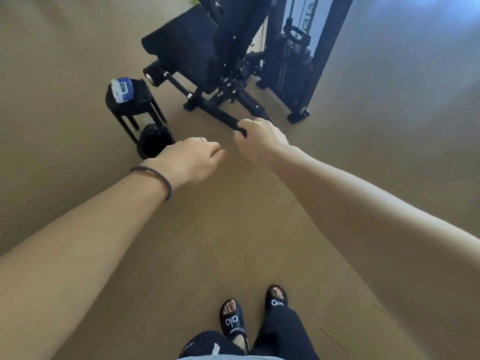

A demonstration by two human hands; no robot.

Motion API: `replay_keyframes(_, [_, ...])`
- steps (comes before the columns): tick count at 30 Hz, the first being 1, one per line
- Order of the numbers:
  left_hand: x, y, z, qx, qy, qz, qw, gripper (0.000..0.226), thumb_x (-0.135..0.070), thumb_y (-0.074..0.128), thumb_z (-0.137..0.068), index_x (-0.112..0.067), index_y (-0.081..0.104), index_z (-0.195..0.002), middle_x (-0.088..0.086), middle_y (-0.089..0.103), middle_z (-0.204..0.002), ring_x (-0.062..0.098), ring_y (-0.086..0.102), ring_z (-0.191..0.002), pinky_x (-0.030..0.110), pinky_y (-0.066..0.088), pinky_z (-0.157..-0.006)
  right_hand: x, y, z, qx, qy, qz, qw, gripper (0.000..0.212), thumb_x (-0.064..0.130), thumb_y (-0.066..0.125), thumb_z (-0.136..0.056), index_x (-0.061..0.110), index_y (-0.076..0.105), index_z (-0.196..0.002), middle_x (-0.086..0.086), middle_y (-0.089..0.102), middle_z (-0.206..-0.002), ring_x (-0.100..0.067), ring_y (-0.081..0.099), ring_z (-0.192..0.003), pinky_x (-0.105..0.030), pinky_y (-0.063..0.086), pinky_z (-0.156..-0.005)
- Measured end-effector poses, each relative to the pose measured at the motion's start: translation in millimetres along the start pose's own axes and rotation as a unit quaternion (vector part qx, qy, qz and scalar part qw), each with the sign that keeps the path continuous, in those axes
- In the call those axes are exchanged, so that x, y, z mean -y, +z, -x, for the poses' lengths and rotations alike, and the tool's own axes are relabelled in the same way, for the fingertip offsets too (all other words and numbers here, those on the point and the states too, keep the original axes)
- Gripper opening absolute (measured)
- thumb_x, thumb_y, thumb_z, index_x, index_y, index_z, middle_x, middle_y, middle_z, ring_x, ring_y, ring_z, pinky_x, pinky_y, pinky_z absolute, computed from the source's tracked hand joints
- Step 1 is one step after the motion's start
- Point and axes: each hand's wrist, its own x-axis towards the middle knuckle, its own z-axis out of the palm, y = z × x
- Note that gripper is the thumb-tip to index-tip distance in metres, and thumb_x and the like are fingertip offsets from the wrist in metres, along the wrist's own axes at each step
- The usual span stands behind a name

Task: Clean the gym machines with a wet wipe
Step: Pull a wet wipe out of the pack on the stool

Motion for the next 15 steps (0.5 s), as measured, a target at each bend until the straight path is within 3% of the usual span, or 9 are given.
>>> replay_keyframes(3, [48,-17,-13,-0.019,-0.035,0.007,0.999,0.048,-0.058,0.02,-0.102,-0.03,0.057,-0.094,-0.001,0.057,-0.105,0.025,0.058,-0.098,0.045,0.051,-0.085,45,6,-43,0.023,-0.031,0.003,0.999,0.03,0.04,0.039,-0.101,0.02,0.055,-0.086,0.002,0.055,-0.091,-0.026,0.056,-0.083,-0.032,0.039,-0.059])
replay_keyframes(5, [74,-28,-23,-0.025,-0.062,0.017,0.998,0.049,-0.06,0.02,-0.102,-0.03,0.055,-0.083,0.0,0.059,-0.093,0.026,0.059,-0.089,0.042,0.051,-0.079,73,10,-69,0.037,-0.047,0.014,0.998,0.03,0.042,0.039,-0.102,0.02,0.058,-0.092,0.002,0.055,-0.089,-0.024,0.054,-0.079,-0.03,0.034,-0.055])
replay_keyframes(8, [114,-43,-38,-0.039,-0.112,0.032,0.992,0.052,-0.061,0.021,-0.102,-0.03,0.058,-0.082,0.001,0.057,-0.082,0.026,0.06,-0.08,0.04,0.051,-0.074,114,22,-116,0.049,-0.079,0.024,0.995,0.03,0.041,0.039,-0.102,0.019,0.058,-0.093,-0.001,0.057,-0.093,-0.023,0.052,-0.074,-0.03,0.032,-0.054])
replay_keyframes(15, [220,-57,-69,-0.068,-0.184,0.078,0.977,0.033,-0.036,0.035,-0.102,-0.025,0.048,-0.074,0.004,0.057,-0.091,0.033,0.057,-0.085,0.042,0.051,-0.073,202,59,-223,0.107,-0.133,0.016,0.985,0.027,0.039,0.042,-0.1,0.017,0.058,-0.093,-0.002,0.057,-0.093,-0.024,0.055,-0.077,-0.029,0.033,-0.054])
